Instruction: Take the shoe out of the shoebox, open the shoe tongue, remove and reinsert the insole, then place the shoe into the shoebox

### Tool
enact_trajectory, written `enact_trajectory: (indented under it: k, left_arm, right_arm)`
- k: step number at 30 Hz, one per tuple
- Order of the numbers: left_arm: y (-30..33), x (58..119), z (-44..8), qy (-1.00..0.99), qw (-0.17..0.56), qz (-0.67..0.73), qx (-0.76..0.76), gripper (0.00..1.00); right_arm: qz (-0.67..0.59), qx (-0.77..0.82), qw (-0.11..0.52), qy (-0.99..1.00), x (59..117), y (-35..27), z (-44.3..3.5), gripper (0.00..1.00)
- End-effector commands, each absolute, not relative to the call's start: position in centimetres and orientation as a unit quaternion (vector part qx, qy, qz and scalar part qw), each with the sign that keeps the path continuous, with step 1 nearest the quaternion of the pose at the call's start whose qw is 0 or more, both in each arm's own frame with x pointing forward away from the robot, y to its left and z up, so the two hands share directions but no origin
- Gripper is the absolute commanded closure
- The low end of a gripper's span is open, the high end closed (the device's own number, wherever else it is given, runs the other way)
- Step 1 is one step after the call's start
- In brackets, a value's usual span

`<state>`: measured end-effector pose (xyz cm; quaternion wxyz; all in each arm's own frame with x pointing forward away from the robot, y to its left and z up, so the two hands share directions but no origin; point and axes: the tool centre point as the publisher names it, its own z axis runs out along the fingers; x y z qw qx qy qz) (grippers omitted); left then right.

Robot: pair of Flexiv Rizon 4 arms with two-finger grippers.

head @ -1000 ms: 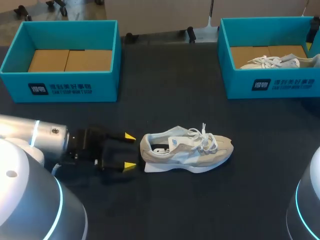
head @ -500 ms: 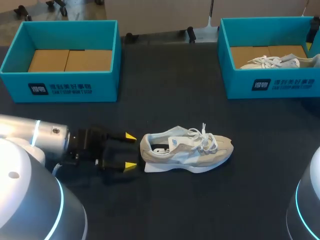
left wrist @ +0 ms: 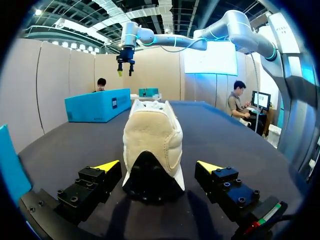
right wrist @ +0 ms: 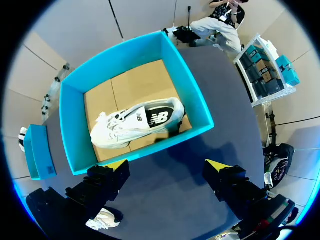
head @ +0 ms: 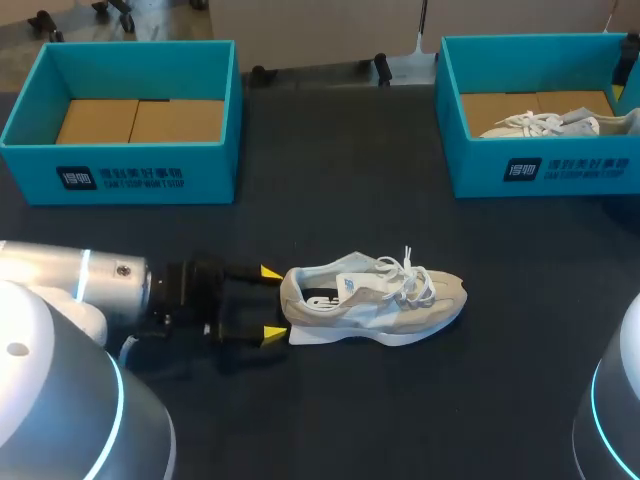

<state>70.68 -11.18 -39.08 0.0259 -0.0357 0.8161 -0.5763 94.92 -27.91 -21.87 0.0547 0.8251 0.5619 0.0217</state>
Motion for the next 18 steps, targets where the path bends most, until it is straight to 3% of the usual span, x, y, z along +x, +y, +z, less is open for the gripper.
enact_trajectory:
  k: [1, 18]
  left_arm:
    - [-12.6, 71.2, -40.1, 0.818, 0.032, -0.573, -0.040, 0.00]
    - [-15.4, 71.9, -41.3, 0.828, 0.017, -0.559, -0.039, 0.00]
  right_arm:
    - [0.022, 0.825, 0.055, 0.562, 94.9, -27.9, -21.9, 0.00]
    - [0.022, 0.825, 0.055, 0.562, 94.9, -27.9, -21.9, 0.00]
